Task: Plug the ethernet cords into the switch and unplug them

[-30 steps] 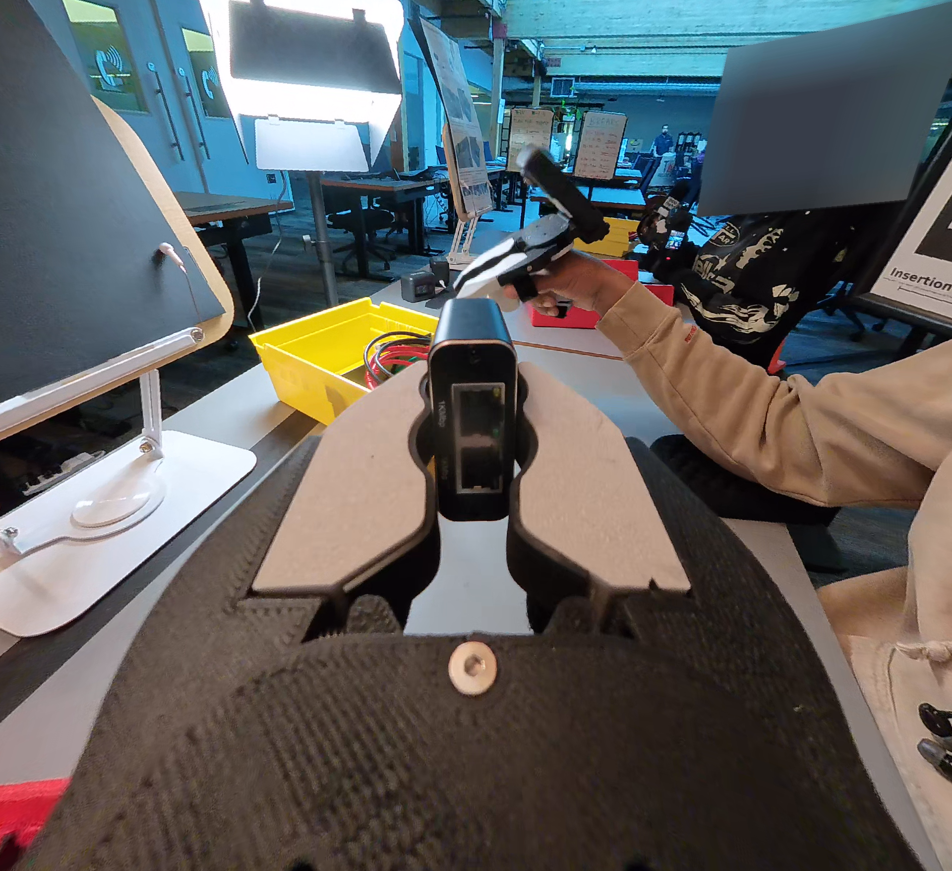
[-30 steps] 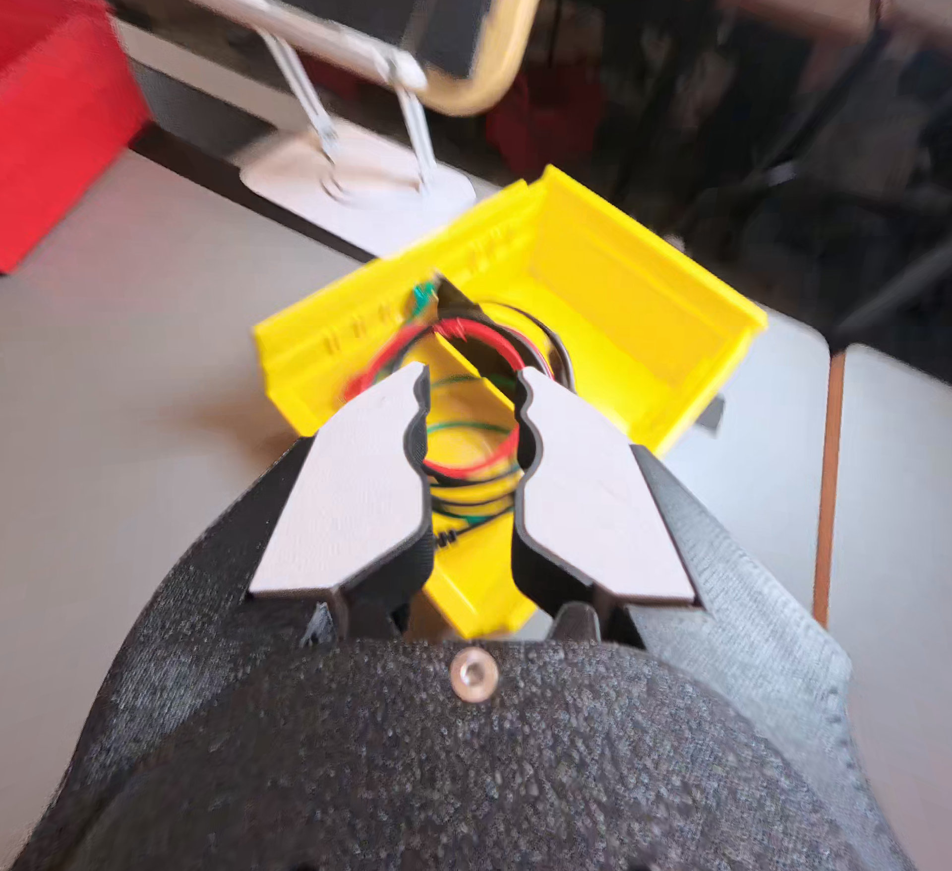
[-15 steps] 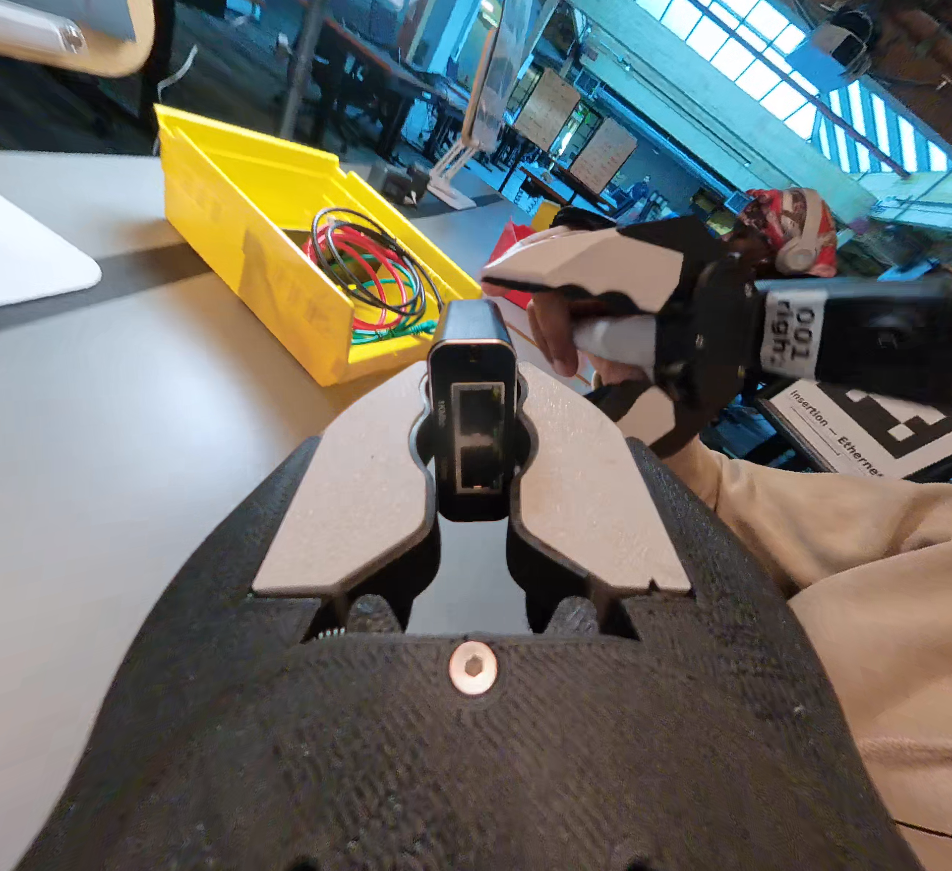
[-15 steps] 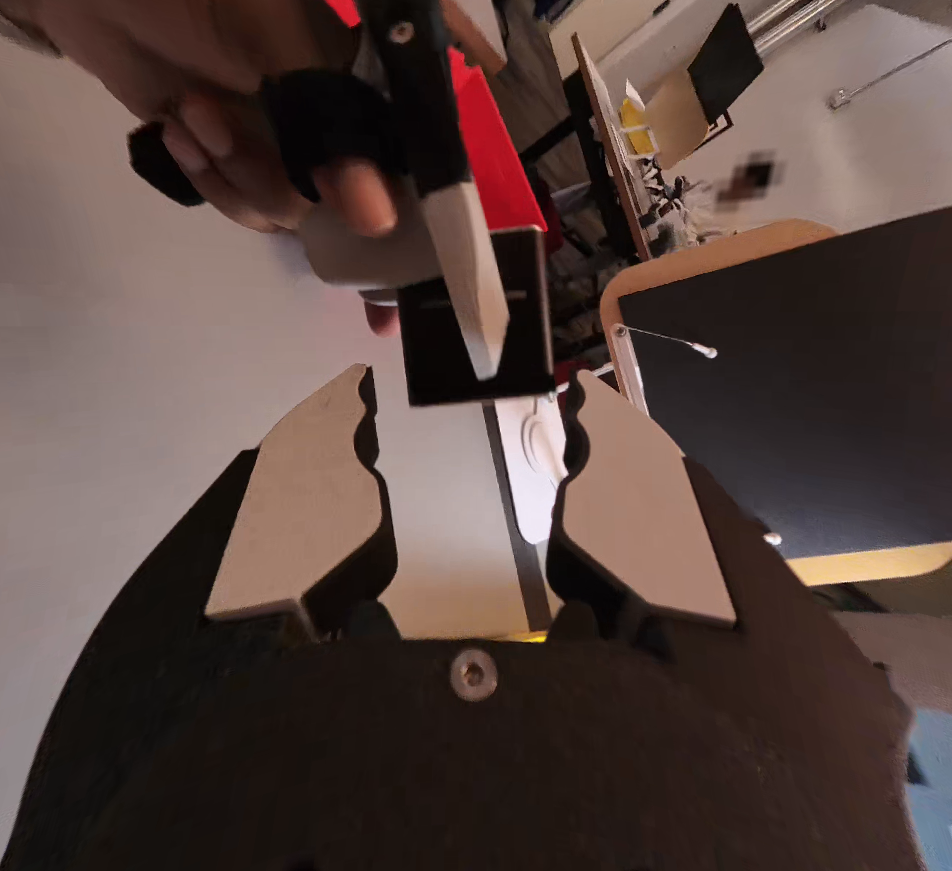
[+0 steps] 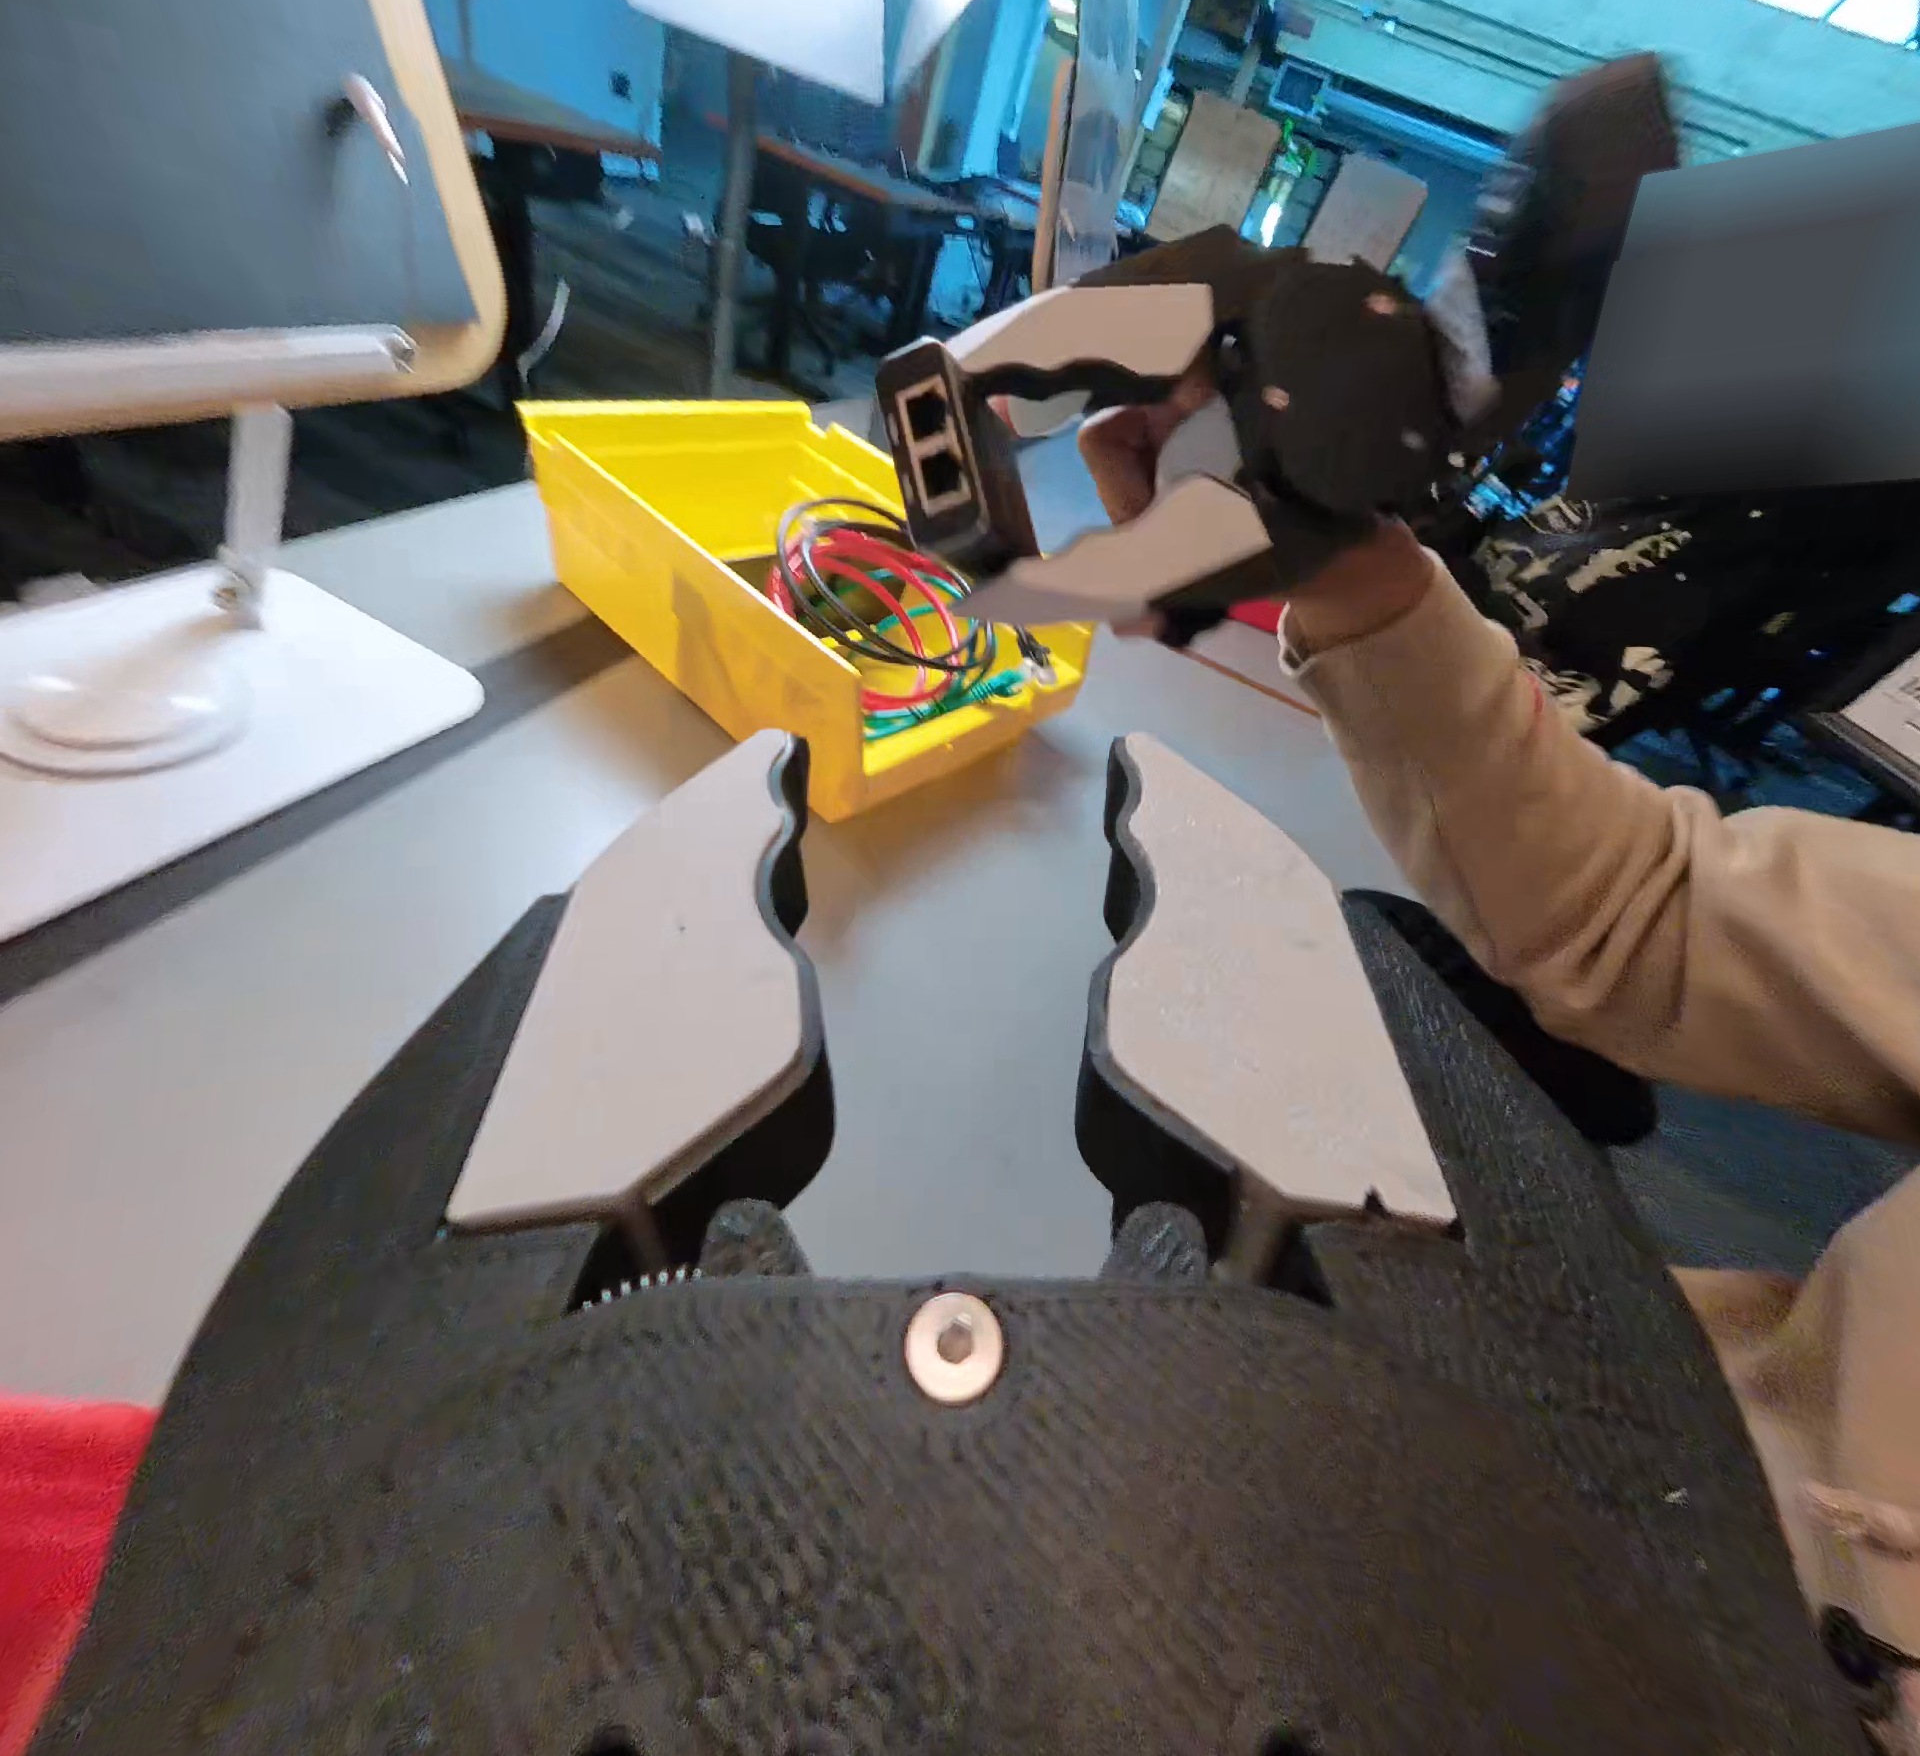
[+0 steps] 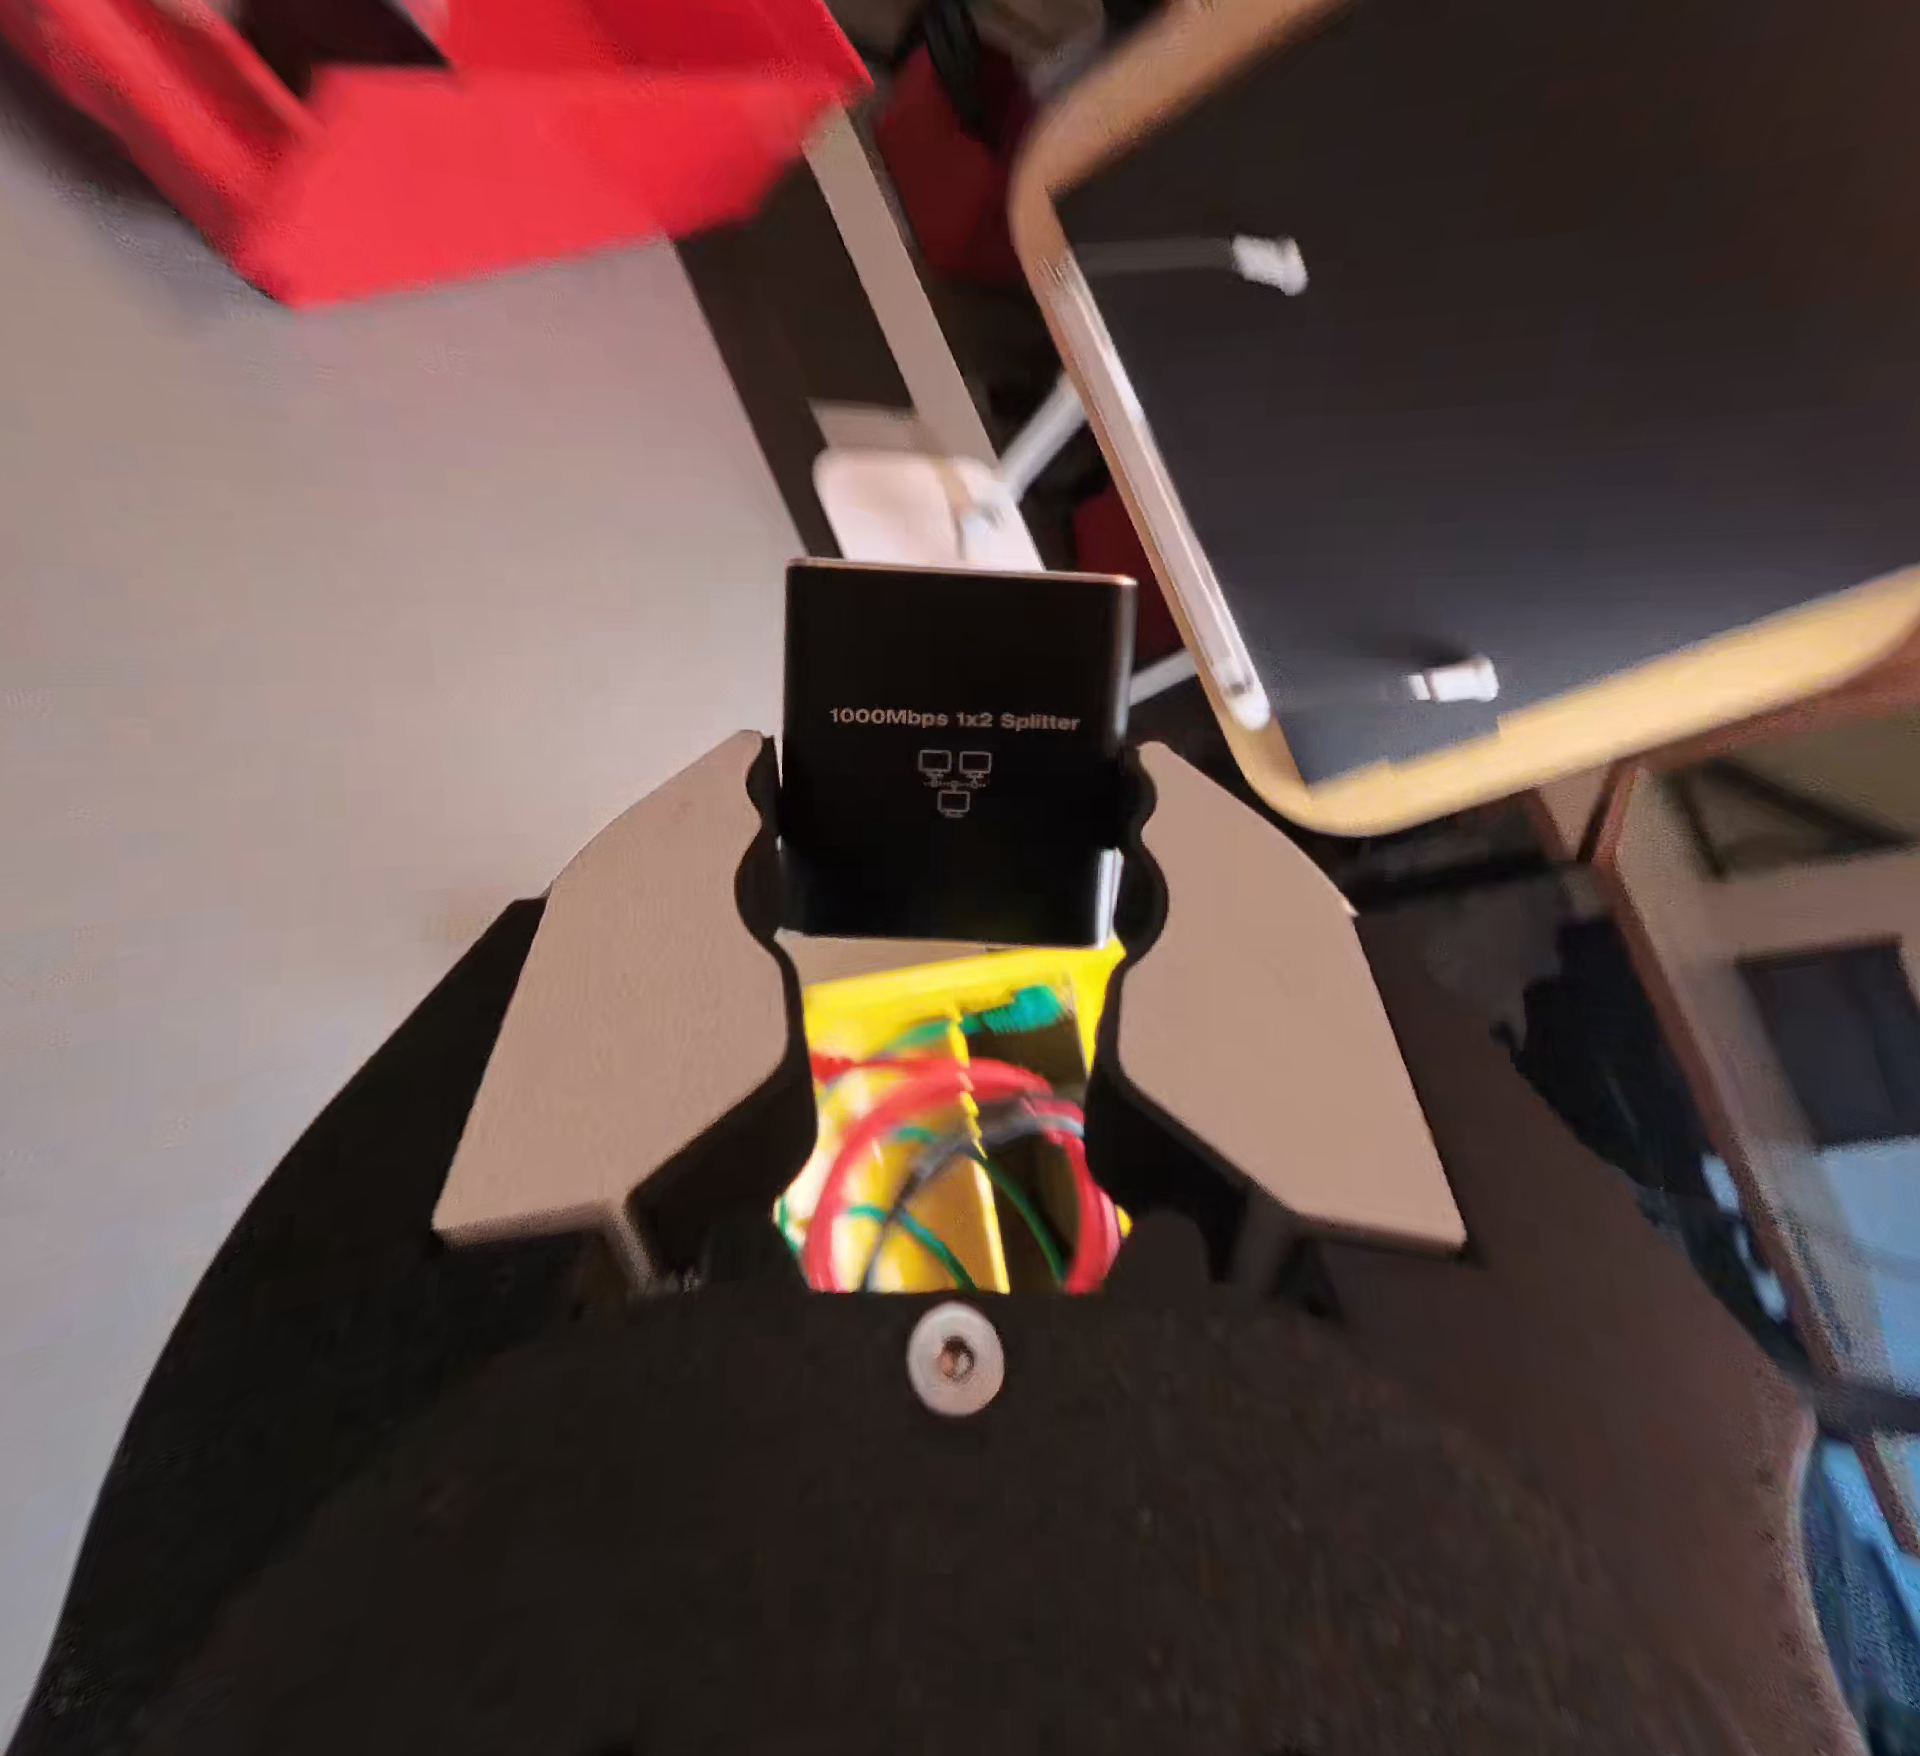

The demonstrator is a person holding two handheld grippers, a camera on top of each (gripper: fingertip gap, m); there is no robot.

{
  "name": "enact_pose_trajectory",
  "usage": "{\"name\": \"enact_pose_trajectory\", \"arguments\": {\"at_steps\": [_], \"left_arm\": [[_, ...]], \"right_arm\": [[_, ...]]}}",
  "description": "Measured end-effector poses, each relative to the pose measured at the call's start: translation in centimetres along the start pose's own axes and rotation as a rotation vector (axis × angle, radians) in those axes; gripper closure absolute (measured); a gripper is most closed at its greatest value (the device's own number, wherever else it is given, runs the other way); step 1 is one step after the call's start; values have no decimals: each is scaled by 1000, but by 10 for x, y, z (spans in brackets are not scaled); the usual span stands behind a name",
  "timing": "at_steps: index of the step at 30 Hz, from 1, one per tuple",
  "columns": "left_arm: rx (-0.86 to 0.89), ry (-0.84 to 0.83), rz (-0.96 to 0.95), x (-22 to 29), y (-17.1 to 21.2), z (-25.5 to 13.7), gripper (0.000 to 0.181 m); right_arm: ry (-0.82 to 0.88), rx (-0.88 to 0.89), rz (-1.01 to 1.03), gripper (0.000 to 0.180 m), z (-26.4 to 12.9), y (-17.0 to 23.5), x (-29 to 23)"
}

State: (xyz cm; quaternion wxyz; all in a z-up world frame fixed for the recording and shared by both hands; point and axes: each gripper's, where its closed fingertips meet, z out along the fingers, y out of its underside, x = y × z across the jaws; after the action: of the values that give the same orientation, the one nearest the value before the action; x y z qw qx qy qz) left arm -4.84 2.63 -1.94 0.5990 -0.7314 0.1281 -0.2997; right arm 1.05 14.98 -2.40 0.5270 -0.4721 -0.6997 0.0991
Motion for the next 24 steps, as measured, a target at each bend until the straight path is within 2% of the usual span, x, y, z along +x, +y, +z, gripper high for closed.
{"name": "enact_pose_trajectory", "arguments": {"at_steps": [1, 6, 12, 15, 20, 24], "left_arm": [[26, -3, 14, -1, -7, -6, 126], [46, -71, 87, -18, -20, -26, 126], [52, -93, 47, -41, -14, -31, 129], [29, -113, 33, -53, -4, -30, 129], [33, -112, -1, -66, 1, -31, 130], [38, -130, -21, -75, 3, -35, 130]], "right_arm": [[5, -62, 29, 118, 4, 21, 23], [-50, -352, 250, 118, 33, 140, 109], [-223, -560, 433, 118, 76, 232, 119], [-334, -633, 460, 118, 95, 259, 109], [-482, -655, 484, 118, 119, 275, 89], [-515, -683, 448, 118, 128, 287, 81]]}}
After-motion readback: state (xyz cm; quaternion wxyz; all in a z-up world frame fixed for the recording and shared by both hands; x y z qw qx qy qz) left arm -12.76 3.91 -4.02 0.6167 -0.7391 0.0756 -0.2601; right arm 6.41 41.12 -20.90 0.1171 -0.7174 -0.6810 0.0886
